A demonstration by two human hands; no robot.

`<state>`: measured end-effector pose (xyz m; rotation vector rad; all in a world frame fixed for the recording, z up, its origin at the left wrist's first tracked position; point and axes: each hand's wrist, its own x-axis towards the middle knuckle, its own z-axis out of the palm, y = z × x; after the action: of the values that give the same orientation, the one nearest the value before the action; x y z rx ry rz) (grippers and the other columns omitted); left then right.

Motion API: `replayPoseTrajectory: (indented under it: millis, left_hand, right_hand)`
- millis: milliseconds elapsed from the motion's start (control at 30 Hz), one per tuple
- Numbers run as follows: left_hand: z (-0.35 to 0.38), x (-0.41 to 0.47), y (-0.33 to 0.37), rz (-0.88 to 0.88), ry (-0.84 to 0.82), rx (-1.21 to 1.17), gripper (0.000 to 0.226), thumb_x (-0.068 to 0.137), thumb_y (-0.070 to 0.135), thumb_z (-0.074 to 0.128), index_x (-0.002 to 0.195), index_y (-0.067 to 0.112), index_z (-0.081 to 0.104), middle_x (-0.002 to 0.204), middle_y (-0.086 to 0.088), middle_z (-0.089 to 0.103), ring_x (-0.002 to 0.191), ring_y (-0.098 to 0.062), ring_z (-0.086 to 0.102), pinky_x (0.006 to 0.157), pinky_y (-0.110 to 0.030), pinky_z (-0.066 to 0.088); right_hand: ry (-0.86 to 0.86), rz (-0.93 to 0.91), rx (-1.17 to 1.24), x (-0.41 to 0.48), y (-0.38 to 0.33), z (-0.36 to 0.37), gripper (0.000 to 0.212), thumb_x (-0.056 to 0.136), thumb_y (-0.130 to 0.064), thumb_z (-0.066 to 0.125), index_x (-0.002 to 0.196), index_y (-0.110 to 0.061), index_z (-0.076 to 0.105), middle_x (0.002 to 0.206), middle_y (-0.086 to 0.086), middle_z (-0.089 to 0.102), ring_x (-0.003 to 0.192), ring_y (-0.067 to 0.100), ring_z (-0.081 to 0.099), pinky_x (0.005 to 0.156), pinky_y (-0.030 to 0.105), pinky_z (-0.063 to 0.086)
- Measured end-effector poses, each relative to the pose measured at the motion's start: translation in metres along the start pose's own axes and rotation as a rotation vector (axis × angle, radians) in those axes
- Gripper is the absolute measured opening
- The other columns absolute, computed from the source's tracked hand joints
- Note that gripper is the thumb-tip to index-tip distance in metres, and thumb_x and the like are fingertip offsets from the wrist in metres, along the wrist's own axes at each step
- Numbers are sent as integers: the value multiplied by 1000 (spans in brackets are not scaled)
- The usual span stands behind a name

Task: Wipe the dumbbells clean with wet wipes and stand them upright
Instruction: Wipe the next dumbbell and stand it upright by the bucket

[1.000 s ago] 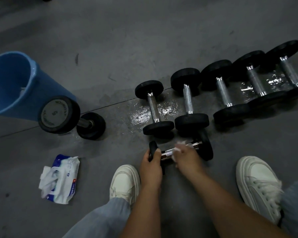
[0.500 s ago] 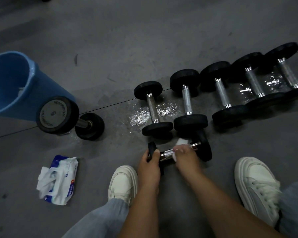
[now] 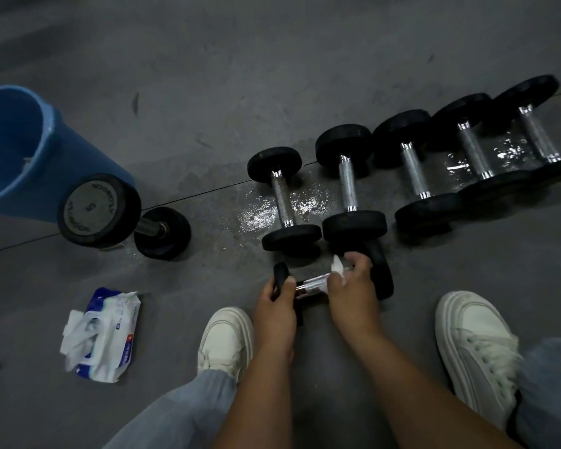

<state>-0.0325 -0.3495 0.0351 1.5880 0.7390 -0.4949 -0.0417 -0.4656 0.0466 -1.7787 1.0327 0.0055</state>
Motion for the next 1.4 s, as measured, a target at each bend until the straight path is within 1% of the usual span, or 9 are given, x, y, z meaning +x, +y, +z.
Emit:
replayPoseTrajectory:
  millis: [200,333,433,767,900,1033,1167,1300,1400]
  left_hand:
    - [0,0,1,10,0,36,16,94,33,64,108,28,70,100,6,74,95,-13,69,91,-38,54]
    - [-1,-2,1,19,-10,49,27,90,40,65,114,27,69,104,5,74,98,-14,69,96,-44,53]
    - [-2,-1,1,16,-7,62,24,89,41,64,109,29,70,100,6,74,96,-15,70,94,-44,54]
    - [0,-1,4,22,-5,43,12,95,31,63,103,27,70,100,2,74,92,-13,70,87,-36,53]
    - [-1,-1,2,18,2,51,15,94,33,64,106,27,70,99,5,74,94,-13,69,91,-39,54]
    - [0,0,1,22,10,61,10,94,33,64,100,28,70,96,4,74,92,-15,69,90,-41,54]
    - [0,0,0,40,8,44,15,95,30,62,105,23,71,98,3,73,92,-14,69,83,-33,52]
    - [0,0,1,42,10,24,10,96,26,62,98,23,70,92,2,74,83,-11,68,73,-26,52]
    - [-1,2,-1,45,8,37,21,95,31,63,113,22,70,101,3,74,91,-9,69,81,-29,53]
  right_hand:
    - [-215,-238,-230,-5,12,10,11,92,-21,59,96,-19,69,80,-3,68,77,16,63,65,24,41]
    - [4,-185,-169,-5,7,4,22,92,-6,54,109,-9,68,96,-2,56,93,23,61,75,2,33]
    - [-350,-356,-393,-21,13,12,25,93,-5,50,114,-3,63,119,7,57,113,25,52,87,12,33]
    - [-293,-354,-395,0,7,8,8,88,-6,58,90,-7,65,91,14,60,84,32,58,72,32,40]
    - [-20,-277,-376,9,6,-2,10,90,-11,56,89,-10,66,92,11,55,77,30,57,70,32,43]
    - [-397,-351,-460,-5,4,11,13,90,-15,61,89,-7,71,91,12,62,85,28,59,75,32,40]
    - [-89,-254,-308,2,8,8,8,87,-9,60,83,-10,67,87,9,61,77,25,57,68,28,35]
    - [-435,-209,-241,-10,0,14,13,92,-10,58,82,-11,67,71,3,63,66,17,59,58,20,44]
    - [-110,-97,-68,9,5,5,15,93,-16,57,84,-17,69,71,2,67,65,18,62,60,26,52]
